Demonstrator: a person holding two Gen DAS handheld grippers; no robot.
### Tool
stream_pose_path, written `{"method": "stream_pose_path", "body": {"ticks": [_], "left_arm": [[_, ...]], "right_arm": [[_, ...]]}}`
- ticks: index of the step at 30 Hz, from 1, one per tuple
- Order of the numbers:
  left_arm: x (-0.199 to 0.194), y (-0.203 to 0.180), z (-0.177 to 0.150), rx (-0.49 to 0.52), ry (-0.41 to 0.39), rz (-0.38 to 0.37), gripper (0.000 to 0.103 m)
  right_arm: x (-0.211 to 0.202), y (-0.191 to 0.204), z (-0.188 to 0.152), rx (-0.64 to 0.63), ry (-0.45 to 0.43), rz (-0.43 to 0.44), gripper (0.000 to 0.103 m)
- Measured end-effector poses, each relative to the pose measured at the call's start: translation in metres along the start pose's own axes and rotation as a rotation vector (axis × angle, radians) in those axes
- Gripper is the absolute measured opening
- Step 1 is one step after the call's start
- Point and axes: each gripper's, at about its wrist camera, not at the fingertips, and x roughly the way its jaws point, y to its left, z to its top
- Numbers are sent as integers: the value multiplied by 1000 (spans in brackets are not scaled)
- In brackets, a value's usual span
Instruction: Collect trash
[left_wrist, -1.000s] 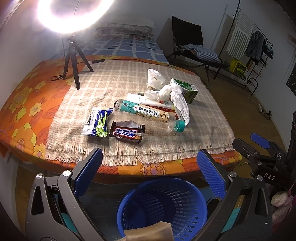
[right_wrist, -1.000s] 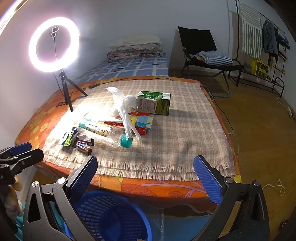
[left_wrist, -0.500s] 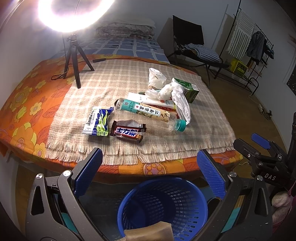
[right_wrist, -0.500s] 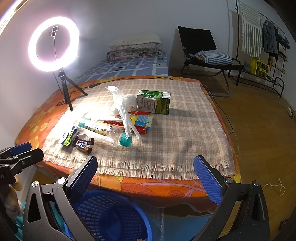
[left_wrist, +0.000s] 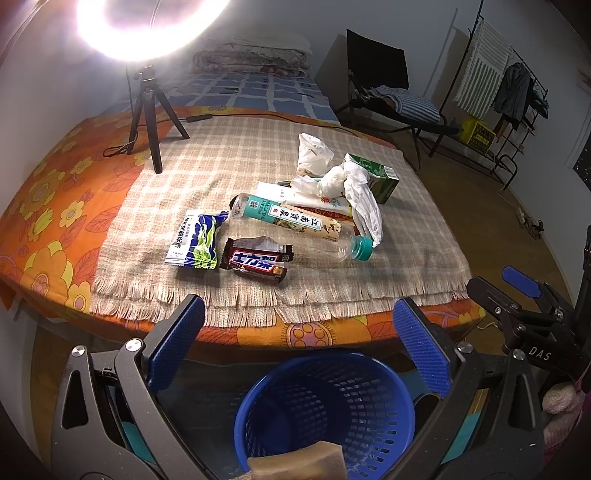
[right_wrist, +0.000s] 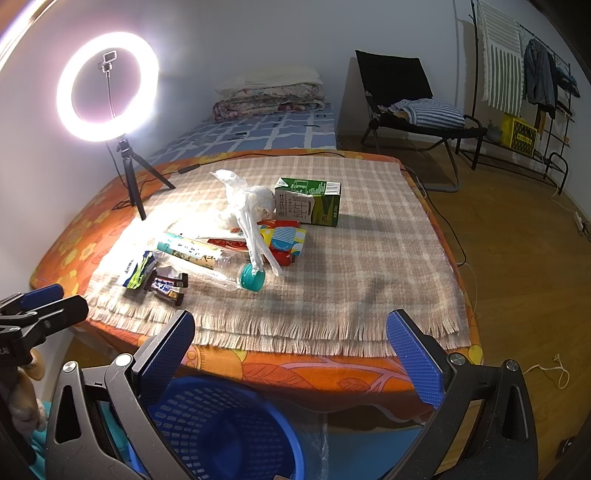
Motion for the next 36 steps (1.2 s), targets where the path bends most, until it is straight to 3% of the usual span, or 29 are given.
{"method": "stream_pose_path", "body": {"ticks": [12, 18, 25, 30, 36], "left_arm": [[0, 3, -3, 0, 3, 3, 103], [-3, 19, -10, -19, 1, 39, 103], [6, 44, 1, -66, 33, 69, 103], [15, 58, 13, -67, 50, 94, 103], [33, 80, 24, -106, 94, 80, 94]], "right_arm": [[0, 1, 0, 0, 4, 2, 103], [1, 3, -1, -7, 5, 5, 103], [3, -5, 4, 17, -24, 83, 103], [4, 1, 13, -47, -41, 89, 103], [15, 15, 28, -141, -16, 156, 102]]}}
